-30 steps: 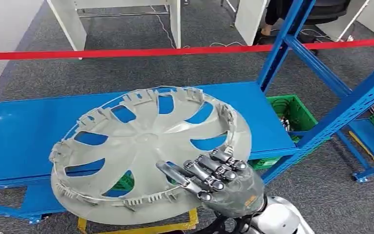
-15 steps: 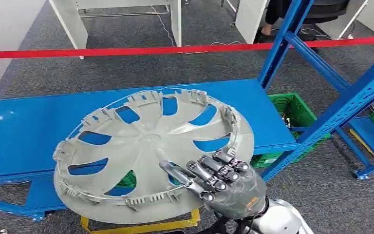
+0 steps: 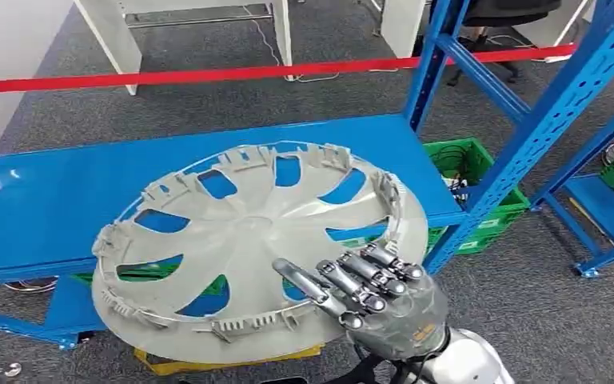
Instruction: Take the parts from the cabinet and place them on the table.
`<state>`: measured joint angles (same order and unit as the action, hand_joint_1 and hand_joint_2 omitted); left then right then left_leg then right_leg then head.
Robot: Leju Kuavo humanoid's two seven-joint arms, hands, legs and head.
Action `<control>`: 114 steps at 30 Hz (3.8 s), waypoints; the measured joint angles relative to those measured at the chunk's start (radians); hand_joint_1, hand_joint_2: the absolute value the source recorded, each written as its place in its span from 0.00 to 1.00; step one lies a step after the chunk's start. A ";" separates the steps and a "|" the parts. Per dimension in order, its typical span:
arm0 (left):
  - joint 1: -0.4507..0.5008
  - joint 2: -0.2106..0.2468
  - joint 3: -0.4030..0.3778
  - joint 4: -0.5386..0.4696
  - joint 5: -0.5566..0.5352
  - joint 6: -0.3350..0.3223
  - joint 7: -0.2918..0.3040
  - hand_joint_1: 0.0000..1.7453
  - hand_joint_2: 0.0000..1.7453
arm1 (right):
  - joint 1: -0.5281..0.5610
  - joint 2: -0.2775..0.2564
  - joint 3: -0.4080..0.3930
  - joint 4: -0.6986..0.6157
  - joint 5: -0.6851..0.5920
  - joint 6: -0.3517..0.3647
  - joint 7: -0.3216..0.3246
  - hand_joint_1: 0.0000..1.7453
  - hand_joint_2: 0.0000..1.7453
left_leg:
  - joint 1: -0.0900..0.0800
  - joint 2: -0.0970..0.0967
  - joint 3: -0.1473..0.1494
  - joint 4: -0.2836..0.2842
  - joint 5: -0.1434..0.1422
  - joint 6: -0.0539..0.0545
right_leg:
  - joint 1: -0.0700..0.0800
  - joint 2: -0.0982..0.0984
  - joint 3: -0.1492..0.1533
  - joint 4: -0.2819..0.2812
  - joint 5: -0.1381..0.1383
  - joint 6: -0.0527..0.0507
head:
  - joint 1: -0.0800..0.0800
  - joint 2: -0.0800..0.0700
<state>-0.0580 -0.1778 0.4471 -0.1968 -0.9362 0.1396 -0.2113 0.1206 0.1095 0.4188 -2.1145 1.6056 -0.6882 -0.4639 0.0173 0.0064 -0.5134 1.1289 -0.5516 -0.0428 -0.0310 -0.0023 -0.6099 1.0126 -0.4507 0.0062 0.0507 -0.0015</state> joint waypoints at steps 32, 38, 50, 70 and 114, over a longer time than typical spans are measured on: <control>-0.039 -0.029 0.077 0.000 0.073 0.015 0.390 0.00 1.00 | 0.112 0.054 -0.079 -0.135 -0.010 0.000 0.048 1.00 1.00 | 0.000 -0.006 0.047 -0.100 0.011 0.004 | 0.021 -0.014 0.021 -0.006 -0.013 -0.004 | 0.000 0.000; -0.034 -0.030 0.085 0.000 0.074 0.014 0.423 0.00 1.00 | 0.109 0.049 -0.079 -0.136 -0.010 0.000 0.053 1.00 1.00 | -0.010 -0.004 0.013 -0.145 0.041 0.065 | 0.015 -0.007 -0.029 0.019 -0.015 0.034 | 0.008 0.000; -0.052 -0.012 0.113 -0.002 0.078 -0.018 0.398 0.00 1.00 | 0.065 0.003 -0.022 -0.131 -0.014 0.000 0.157 1.00 1.00 | -0.029 0.000 -0.128 -0.136 0.179 0.060 | 0.030 0.002 0.201 -0.065 -0.122 0.012 | 0.016 0.000; -0.024 0.013 0.136 -0.002 0.090 -0.005 0.343 0.00 1.00 | 0.055 -0.002 -0.009 -0.118 -0.023 0.001 0.164 1.00 1.00 | -0.011 -0.002 -0.003 -0.150 0.062 0.075 | 0.019 -0.002 -0.047 0.091 -0.102 0.039 | 0.014 0.000; -0.044 -0.010 0.150 -0.003 0.034 -0.005 0.329 0.00 1.00 | 0.063 0.024 -0.030 -0.120 -0.026 0.001 0.116 1.00 1.00 | -0.012 -0.003 -0.161 -0.120 0.189 0.027 | 0.023 -0.008 0.164 -0.048 -0.104 -0.006 | 0.010 0.000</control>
<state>-0.1015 -0.1873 0.5966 -0.1999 -0.9022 0.1343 0.1179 0.1839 0.1335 0.3891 -2.2343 1.5793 -0.6870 -0.3475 0.0055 0.0033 -0.6744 1.0091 -0.3625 -0.0156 -0.0076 -0.0100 -0.4455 0.9648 -0.5546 -0.0002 0.0610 -0.0015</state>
